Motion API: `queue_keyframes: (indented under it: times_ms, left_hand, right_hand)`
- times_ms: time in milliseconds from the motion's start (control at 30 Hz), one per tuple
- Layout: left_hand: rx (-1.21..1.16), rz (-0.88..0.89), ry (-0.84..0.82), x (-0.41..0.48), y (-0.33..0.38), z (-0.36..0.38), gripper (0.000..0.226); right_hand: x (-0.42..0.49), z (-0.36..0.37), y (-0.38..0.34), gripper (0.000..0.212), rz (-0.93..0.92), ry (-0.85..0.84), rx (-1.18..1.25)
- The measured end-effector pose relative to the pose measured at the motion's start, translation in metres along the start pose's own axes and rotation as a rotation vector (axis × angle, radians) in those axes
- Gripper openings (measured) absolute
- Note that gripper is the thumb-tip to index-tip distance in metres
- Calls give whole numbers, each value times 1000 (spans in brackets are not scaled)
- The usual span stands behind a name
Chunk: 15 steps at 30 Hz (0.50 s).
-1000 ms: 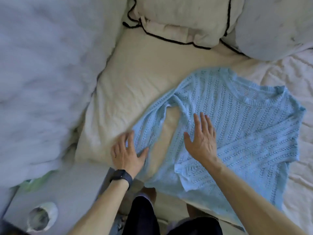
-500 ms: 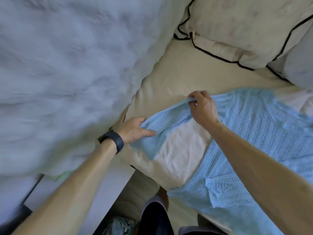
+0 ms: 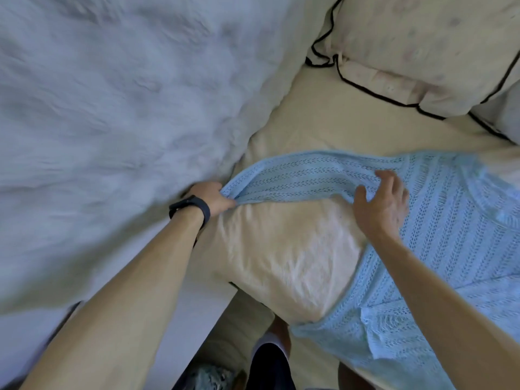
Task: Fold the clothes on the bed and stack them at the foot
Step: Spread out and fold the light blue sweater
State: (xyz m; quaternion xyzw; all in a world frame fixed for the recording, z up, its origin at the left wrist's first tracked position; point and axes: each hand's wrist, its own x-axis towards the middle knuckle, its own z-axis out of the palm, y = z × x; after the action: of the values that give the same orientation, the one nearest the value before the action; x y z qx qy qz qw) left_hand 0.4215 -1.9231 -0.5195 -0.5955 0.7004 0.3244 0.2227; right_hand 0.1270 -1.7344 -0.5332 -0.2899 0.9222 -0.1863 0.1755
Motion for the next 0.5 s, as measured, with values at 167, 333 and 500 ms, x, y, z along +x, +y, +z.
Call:
queue_keyframes:
  times_ms: [167, 333, 500]
  left_hand:
    - [-213, -7, 20, -11, -1, -19, 28]
    - [-674, 60, -157, -72, 70, -78, 24]
    - [-714, 362, -381, -142, 183, -53, 12]
  right_hand:
    - [-11, 16, 24, 78, 174, -524, -200]
    - [16, -9, 17, 67, 80, -744, -182]
    - [-14, -100, 31, 70, 459, -643, 843]
